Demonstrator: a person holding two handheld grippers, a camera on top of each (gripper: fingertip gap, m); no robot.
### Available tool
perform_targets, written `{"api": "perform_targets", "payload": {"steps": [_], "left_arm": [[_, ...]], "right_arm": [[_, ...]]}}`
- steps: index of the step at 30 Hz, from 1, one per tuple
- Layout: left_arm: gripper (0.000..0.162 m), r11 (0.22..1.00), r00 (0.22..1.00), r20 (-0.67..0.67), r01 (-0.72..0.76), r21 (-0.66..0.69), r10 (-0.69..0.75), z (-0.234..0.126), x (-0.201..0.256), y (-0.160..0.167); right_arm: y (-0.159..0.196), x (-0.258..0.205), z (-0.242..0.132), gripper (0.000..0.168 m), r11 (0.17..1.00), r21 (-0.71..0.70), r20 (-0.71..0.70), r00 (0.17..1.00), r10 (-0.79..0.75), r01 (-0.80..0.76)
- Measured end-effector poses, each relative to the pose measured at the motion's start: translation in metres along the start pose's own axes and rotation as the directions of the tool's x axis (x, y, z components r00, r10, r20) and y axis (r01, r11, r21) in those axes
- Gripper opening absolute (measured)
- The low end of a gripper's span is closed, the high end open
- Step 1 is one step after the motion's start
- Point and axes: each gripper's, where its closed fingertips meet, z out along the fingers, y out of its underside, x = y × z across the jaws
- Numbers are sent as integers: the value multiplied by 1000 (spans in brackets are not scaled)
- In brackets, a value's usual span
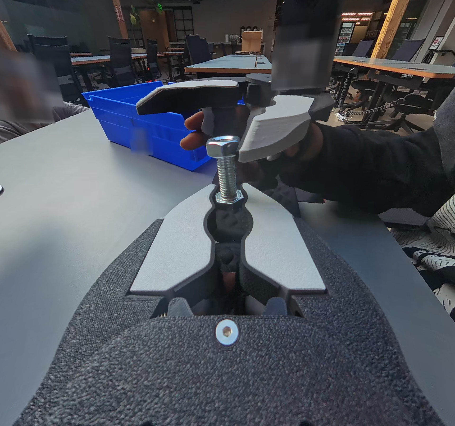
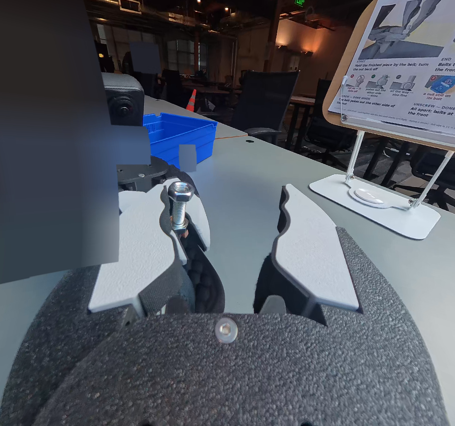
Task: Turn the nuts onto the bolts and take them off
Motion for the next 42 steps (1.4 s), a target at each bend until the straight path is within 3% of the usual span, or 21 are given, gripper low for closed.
{"api": "perform_targets", "payload": {"steps": [10, 15, 24, 42], "left_arm": [[15, 1000, 1000, 0, -2, -1, 2, 0, 0, 0], [15, 1000, 1000, 2, -1, 2, 1, 0, 0, 0], [15, 1000, 1000, 1, -5, 1, 5, 0, 1, -1], [15, 1000, 1000, 2, -1, 2, 1, -1, 1, -1]], "right_arm": [[-2, 14, -20, 82, 1000, 23, -41, 999, 21, -20], [-6, -7, -6, 86, 996, 59, 60, 996, 66, -70], [4, -10, 21, 85, 998, 4, 43, 998, 55, -56], [1, 12, -18, 85, 998, 35, 1, 998, 60, -60]]}}
